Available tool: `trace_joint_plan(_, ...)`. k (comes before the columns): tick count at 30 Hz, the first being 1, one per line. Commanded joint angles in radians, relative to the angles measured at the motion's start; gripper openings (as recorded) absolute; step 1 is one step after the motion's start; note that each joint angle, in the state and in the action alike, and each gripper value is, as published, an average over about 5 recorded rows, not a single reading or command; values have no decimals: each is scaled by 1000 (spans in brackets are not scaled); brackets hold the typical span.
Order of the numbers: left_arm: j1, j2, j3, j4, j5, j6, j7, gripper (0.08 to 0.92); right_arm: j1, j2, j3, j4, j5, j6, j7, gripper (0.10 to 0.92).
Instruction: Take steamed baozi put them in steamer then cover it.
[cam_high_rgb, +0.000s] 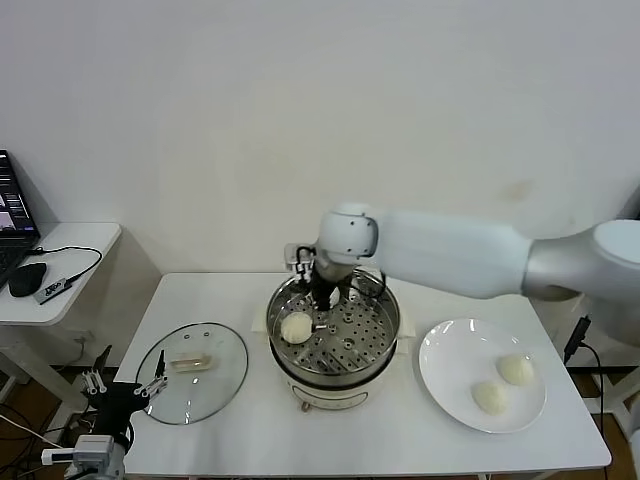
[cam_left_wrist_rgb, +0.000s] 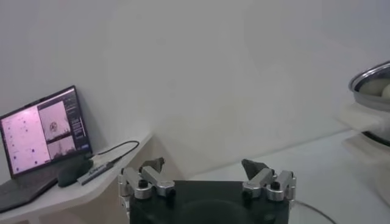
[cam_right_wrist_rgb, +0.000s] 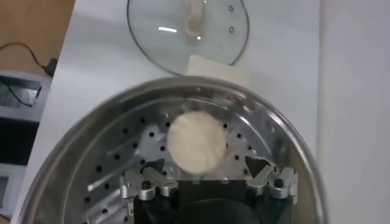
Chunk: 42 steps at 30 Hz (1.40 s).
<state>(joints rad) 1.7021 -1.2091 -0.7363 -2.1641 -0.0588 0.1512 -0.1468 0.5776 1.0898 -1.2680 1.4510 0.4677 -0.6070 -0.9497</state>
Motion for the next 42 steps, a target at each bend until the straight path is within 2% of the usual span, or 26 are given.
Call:
trace_joint_plan(1,1,4,2,-3,0,1,1,823,126,-304,-23,149,-117,187,-175,823)
trace_joint_plan(10,-6,21,25,7,0,0,0,823,57,-633,17,273,-264,289,-248,823)
trace_joint_plan(24,-9,17,62,11,16,3,1,823,-364,-907,225,318,-533,366,-222,823)
trace_joint_plan(33,-10,20,64,13,21,3,2,823,-903,-944,666,304,-622,360,-169,823)
trace_joint_plan(42,-6,17,59,17,24,4,1,823,-978,-821,707,249,-646,335,-86,823)
